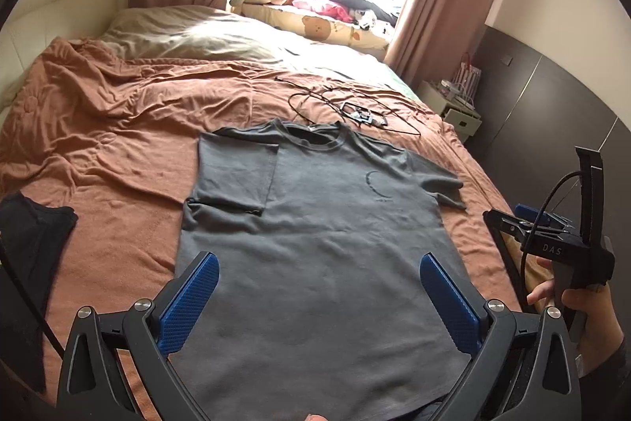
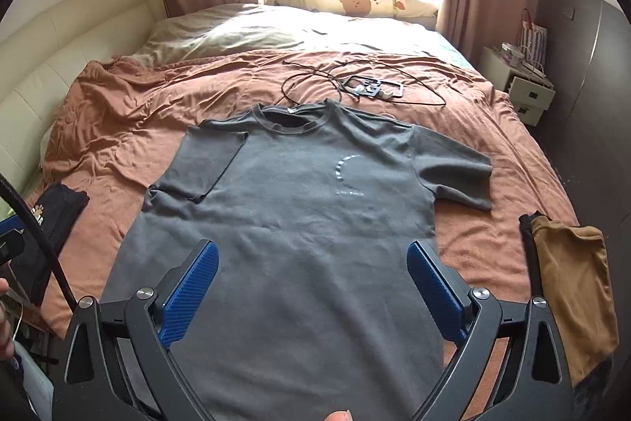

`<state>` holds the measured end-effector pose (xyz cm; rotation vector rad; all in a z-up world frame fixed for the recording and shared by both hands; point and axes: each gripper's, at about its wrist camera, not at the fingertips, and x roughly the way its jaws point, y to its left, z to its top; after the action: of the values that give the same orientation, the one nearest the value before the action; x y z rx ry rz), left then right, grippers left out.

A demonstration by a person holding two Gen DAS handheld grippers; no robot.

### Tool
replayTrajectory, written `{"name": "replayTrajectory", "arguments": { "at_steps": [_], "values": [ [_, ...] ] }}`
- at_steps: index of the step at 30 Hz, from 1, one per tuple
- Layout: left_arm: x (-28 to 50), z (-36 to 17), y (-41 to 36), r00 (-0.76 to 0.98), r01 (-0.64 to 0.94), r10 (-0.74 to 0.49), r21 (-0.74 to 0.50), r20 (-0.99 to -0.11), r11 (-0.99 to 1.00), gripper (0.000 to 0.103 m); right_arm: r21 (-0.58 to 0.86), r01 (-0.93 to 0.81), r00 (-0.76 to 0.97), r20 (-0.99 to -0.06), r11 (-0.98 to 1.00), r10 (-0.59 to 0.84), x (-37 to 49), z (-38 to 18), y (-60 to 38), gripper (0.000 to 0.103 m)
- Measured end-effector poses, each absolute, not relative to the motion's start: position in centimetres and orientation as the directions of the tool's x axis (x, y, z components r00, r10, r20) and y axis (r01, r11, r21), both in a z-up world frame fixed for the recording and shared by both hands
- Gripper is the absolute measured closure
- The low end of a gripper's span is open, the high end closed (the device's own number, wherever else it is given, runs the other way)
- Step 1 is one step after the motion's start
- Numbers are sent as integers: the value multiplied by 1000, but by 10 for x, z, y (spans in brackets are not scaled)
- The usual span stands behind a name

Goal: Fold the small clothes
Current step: 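Open both tools and move them over to the other sleeve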

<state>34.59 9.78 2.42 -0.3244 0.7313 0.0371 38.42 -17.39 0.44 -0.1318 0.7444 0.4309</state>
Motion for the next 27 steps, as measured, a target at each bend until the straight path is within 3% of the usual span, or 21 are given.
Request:
{"name": "replayTrajectory", "arguments": {
  "at_steps": [13,27],
  "values": [
    [380,40,34,745,-45,-165,-295,-646,954,0,75,-355,664,-682,932,308,406,8,-256,7],
    [451,22,-14,712,44,-249,-312,-657,949,0,164,-262,615,-731,951,296,485,-38,-290,7]
  ]
}}
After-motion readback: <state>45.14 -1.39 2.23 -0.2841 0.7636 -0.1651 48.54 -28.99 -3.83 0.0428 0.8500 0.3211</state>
